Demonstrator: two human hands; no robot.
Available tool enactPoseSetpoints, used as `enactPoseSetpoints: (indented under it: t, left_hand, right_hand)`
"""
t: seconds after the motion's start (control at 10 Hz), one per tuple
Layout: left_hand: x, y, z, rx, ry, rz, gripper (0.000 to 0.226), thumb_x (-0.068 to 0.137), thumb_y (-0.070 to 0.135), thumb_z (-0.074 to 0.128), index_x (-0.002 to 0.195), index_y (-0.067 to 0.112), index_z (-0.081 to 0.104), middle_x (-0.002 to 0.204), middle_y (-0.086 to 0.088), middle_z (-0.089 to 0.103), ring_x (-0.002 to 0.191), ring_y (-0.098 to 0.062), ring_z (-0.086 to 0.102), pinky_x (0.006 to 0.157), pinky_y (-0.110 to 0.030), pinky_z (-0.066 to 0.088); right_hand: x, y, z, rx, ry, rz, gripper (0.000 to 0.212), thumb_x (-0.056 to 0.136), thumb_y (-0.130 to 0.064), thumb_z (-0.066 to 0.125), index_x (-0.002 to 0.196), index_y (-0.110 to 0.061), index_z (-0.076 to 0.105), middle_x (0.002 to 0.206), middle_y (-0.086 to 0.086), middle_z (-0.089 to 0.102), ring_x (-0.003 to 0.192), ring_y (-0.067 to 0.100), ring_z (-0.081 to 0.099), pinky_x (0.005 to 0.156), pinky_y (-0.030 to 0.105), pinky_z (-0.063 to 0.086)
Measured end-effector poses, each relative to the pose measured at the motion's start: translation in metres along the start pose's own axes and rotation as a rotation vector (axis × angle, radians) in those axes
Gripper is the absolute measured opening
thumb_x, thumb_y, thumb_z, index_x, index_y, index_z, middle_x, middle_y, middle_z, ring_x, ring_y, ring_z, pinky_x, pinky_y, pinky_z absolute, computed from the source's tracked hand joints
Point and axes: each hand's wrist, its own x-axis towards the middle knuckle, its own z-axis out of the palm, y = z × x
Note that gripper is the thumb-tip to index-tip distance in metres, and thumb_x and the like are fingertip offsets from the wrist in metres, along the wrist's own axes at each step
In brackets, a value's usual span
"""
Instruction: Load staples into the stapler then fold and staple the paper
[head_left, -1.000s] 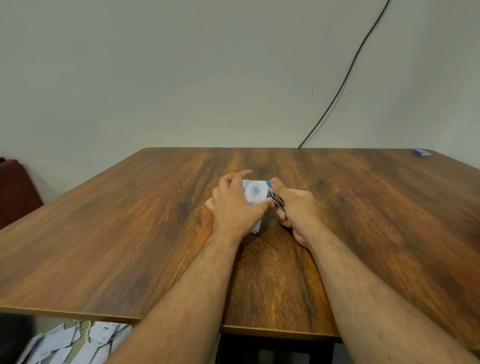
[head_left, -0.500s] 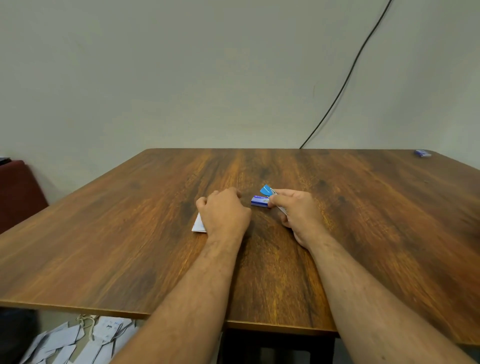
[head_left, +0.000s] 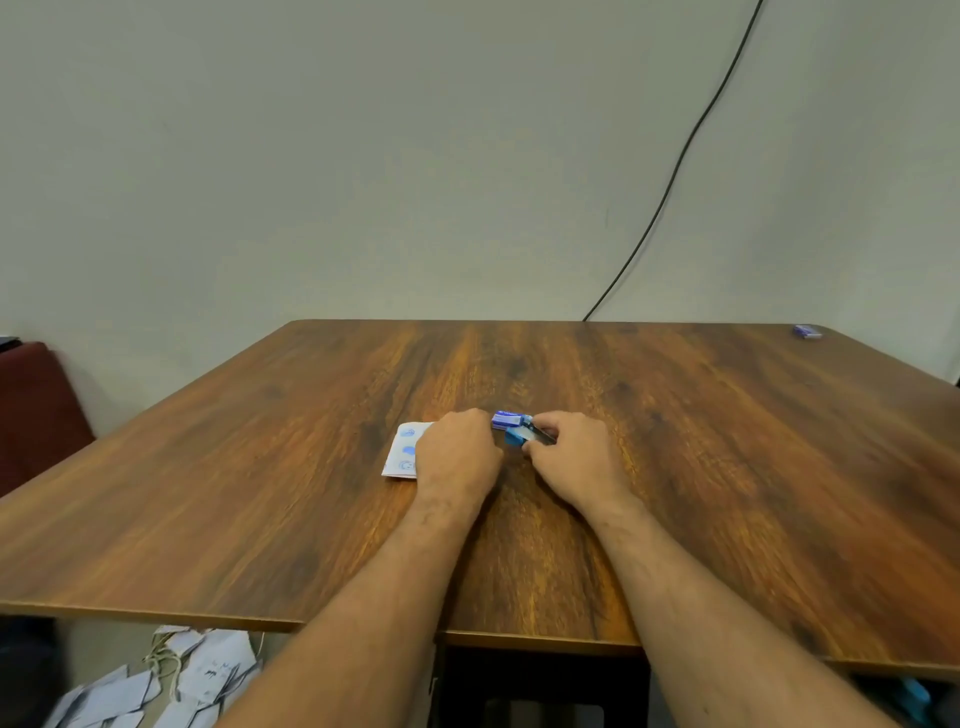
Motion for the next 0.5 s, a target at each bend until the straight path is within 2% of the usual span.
enactPoseSetpoints:
  t: [0.1, 0.2, 0.3, 0.4, 0.5]
  left_hand:
    - [0.003, -0.001, -0.004, 0.008, 0.028, 0.039, 0.028, 0.091, 0.016, 0.054, 0.114, 0.014, 0.067, 0.112, -0.008, 0.071, 0.102, -0.026, 0.064, 0.087, -0.039, 0.053]
    - [0.019, -0.009, -0.010, 0.027, 0.071, 0.156, 0.046, 0.089, 0.012, 0.051, 0.135, 0.009, 0.055, 0.141, -0.012, 0.057, 0.131, -0.028, 0.050, 0.108, -0.036, 0.038]
    - [0.057, -0.024, -0.008, 0.071, 0.115, 0.265, 0.063, 0.102, 0.022, 0.037, 0.159, 0.008, 0.015, 0.168, -0.010, 0.013, 0.156, -0.024, 0.007, 0.126, -0.037, 0.007]
    - [0.115, -0.029, 0.002, 0.151, 0.151, 0.337, 0.067, 0.107, 0.039, 0.024, 0.158, 0.005, -0.003, 0.168, -0.012, -0.007, 0.155, -0.023, -0.010, 0.125, -0.035, -0.005]
    - [0.176, -0.016, 0.002, 0.285, 0.171, 0.398, 0.074, 0.105, 0.051, 0.015, 0.157, 0.006, -0.012, 0.166, -0.011, -0.017, 0.153, -0.021, -0.019, 0.122, -0.033, -0.013]
  right_hand:
    - [-0.003, 0.000, -0.007, -0.130, -0.098, -0.053, 0.039, 0.087, -0.030, 0.067, 0.125, -0.024, 0.071, 0.118, -0.001, 0.075, 0.106, 0.020, 0.065, 0.089, 0.030, 0.049]
    - [0.010, 0.002, -0.015, -0.155, -0.082, -0.092, 0.055, 0.092, -0.050, 0.062, 0.140, -0.022, 0.060, 0.134, -0.001, 0.066, 0.123, 0.019, 0.055, 0.100, 0.033, 0.045]
    - [0.044, 0.008, -0.021, -0.176, 0.026, -0.175, 0.070, 0.097, -0.057, 0.050, 0.154, -0.018, 0.039, 0.157, 0.003, 0.045, 0.146, 0.023, 0.033, 0.120, 0.040, 0.030]
    - [0.098, 0.012, -0.020, -0.246, 0.154, -0.248, 0.077, 0.101, -0.058, 0.040, 0.160, -0.013, 0.020, 0.168, 0.007, 0.023, 0.156, 0.024, 0.013, 0.126, 0.039, 0.012]
    - [0.154, 0.014, -0.018, -0.354, 0.193, -0.268, 0.090, 0.097, -0.069, 0.025, 0.162, -0.013, 0.001, 0.171, 0.007, -0.001, 0.157, 0.025, -0.011, 0.127, 0.045, -0.003]
